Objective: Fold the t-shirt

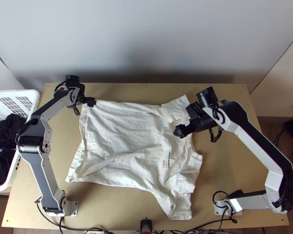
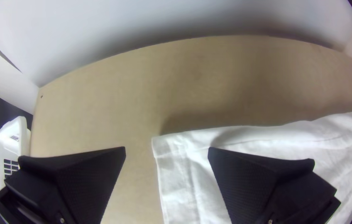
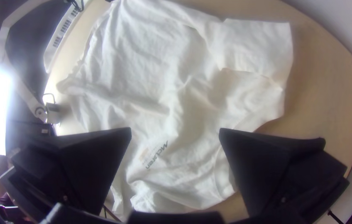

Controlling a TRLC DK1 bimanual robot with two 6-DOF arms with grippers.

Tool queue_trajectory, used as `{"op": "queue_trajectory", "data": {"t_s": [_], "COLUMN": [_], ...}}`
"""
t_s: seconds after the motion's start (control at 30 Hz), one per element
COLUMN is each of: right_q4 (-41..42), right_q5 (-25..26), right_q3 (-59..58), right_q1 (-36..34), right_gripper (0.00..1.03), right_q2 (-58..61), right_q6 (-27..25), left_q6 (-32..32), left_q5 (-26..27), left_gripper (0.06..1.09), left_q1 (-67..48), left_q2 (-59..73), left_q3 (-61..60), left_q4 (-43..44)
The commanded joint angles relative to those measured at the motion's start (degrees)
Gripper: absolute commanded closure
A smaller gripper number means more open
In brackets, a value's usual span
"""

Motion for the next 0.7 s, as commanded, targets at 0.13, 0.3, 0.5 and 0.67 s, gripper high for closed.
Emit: {"op": "queue_trajectory", "data": {"t_s": [0.13,0.3,0.5,0.67], "right_q4": [0.0,-0.1,-0.1,0.0], "right_q5": [0.0,0.0,0.6,0.9], "right_q3": [-1.0,-1.2,-2.3,-2.2], "right_q1": [0.0,0.1,-0.7,-2.0], "right_gripper": [0.05,0.05,0.05,0.05], "right_q2": [-0.2,-0.9,-2.3,-2.6], "right_q6": [-0.1,-0.1,-0.1,-0.2], "left_q6": [-1.3,-1.3,-1.6,-2.0], "left_q5": [0.0,0.0,0.5,1.7], "left_gripper": [0.12,0.12,0.38,0.47], "left_q1": [0.0,-0.2,-0.3,-0.4], "left_q2": [2.0,3.4,5.6,5.8], "left_q3": [4.2,6.3,10.4,10.3], "left_q4": [-3.8,-3.8,-7.8,-10.6]}}
